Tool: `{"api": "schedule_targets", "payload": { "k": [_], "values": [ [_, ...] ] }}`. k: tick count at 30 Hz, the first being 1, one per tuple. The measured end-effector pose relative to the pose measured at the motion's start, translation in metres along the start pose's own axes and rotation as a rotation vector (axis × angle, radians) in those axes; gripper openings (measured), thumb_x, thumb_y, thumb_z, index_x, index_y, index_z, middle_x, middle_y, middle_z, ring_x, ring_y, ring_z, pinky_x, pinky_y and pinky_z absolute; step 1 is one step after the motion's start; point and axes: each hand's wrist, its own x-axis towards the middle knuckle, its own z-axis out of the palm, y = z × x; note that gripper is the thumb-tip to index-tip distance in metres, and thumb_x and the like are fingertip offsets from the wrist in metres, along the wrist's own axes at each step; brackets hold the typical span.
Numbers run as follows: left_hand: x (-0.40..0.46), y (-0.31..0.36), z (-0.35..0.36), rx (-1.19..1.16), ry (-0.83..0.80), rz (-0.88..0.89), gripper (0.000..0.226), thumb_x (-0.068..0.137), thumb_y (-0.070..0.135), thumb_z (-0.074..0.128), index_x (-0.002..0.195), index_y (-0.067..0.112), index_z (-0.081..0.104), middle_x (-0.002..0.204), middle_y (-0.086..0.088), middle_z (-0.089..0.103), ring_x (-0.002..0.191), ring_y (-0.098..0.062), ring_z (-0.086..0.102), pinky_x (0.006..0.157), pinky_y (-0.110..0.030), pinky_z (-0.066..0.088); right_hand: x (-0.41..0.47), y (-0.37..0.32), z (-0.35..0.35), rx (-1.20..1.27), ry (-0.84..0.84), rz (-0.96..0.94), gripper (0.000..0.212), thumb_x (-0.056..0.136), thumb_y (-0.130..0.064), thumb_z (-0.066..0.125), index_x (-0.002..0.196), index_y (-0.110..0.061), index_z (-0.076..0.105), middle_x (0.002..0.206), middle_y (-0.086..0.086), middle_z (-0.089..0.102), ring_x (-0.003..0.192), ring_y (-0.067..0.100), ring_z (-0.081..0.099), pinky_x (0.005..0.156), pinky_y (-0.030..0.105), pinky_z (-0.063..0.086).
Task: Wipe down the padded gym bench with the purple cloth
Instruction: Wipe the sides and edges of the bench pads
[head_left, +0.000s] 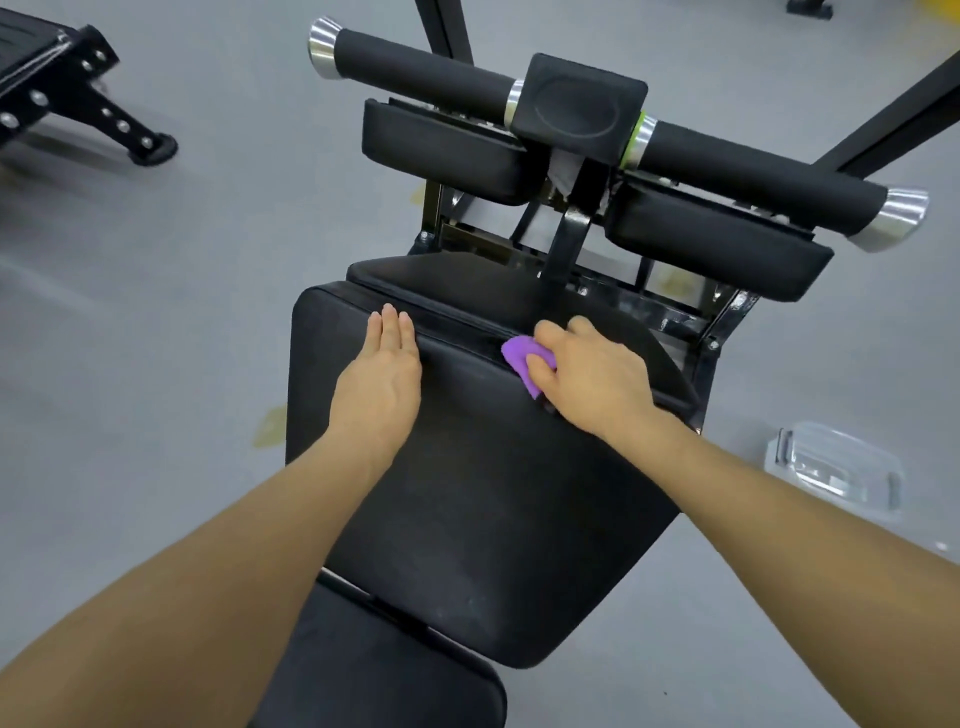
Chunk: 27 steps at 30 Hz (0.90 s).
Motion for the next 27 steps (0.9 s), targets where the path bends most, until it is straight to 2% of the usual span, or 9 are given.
{"api": "schedule_targets", "payload": {
  "k": [5,9,12,14,18,24,27],
  "values": [
    [-0.003,-0.001,-0.002,-0.024,0.007,0.014,0.065,0.093,-0.011,0.026,0.148,0.002,-0.005,0.158,-0.014,-0.007,0.146,-0.024,-0.003,0.105,-0.031,0.038,-0.04,0.05,-0.02,-0.084,-0.102,0.088,0.021,0.097,-0.04,0.035,0.107,-0.025,0.046,0.098,-0.003,0.046,0.07,0.017,0.046,0.049,0.023,0.027],
    [-0.001,0.001,-0.001,-0.031,0.016,0.013,0.065,0.092,-0.013,0.026,0.147,-0.001,-0.005,0.157,-0.016,-0.006,0.146,-0.027,-0.003,0.106,-0.032,0.037,-0.024,0.024,-0.016,-0.138,-0.087,0.12,0.025,0.097,-0.037,0.035,0.111,-0.02,0.046,0.107,0.005,0.05,0.075,0.024,0.05,0.06,0.029,0.034],
    [0.0,0.002,-0.001,-0.017,0.018,0.017,0.064,0.093,-0.011,0.027,0.147,-0.001,-0.005,0.157,-0.017,-0.005,0.146,-0.027,-0.001,0.106,-0.031,0.036,0.01,-0.021,-0.003,-0.07,-0.033,0.066,0.029,0.098,-0.036,0.036,0.116,-0.017,0.046,0.112,0.009,0.05,0.089,0.033,0.058,0.064,0.033,0.037],
    [0.0,0.001,-0.001,-0.008,0.017,0.017,0.064,0.093,-0.009,0.028,0.148,-0.001,-0.005,0.157,-0.016,-0.005,0.146,-0.027,-0.001,0.106,-0.031,0.037,0.026,-0.033,0.001,0.0,-0.036,0.065,0.03,0.098,-0.037,0.037,0.118,-0.017,0.046,0.113,0.008,0.05,0.09,0.032,0.058,0.064,0.034,0.038],
    [0.0,-0.003,-0.001,-0.029,0.009,0.024,0.062,0.094,-0.008,0.025,0.148,0.0,-0.004,0.158,-0.015,-0.006,0.147,-0.026,-0.002,0.107,-0.032,0.035,0.007,0.0,-0.004,0.038,-0.071,0.077,0.027,0.096,-0.039,0.04,0.114,-0.021,0.049,0.105,0.005,0.052,0.086,0.028,0.057,0.065,0.034,0.04],
    [-0.001,-0.003,-0.003,-0.065,0.01,0.038,0.062,0.094,-0.009,0.024,0.148,0.001,-0.004,0.157,-0.016,-0.006,0.146,-0.026,-0.003,0.109,-0.031,0.034,-0.016,0.035,-0.027,-0.11,-0.213,0.319,0.018,0.095,-0.033,0.039,0.096,-0.018,0.05,0.101,0.007,0.059,0.075,0.025,0.046,0.064,0.03,0.036],
    [0.0,-0.001,-0.001,-0.071,0.022,0.039,0.066,0.092,-0.012,0.027,0.147,-0.001,-0.006,0.157,-0.017,-0.007,0.146,-0.027,-0.003,0.107,-0.03,0.035,0.009,0.005,-0.013,-0.076,-0.102,0.223,0.022,0.094,-0.034,0.04,0.1,-0.015,0.05,0.103,0.009,0.06,0.085,0.03,0.056,0.066,0.033,0.039]
  ]
}}
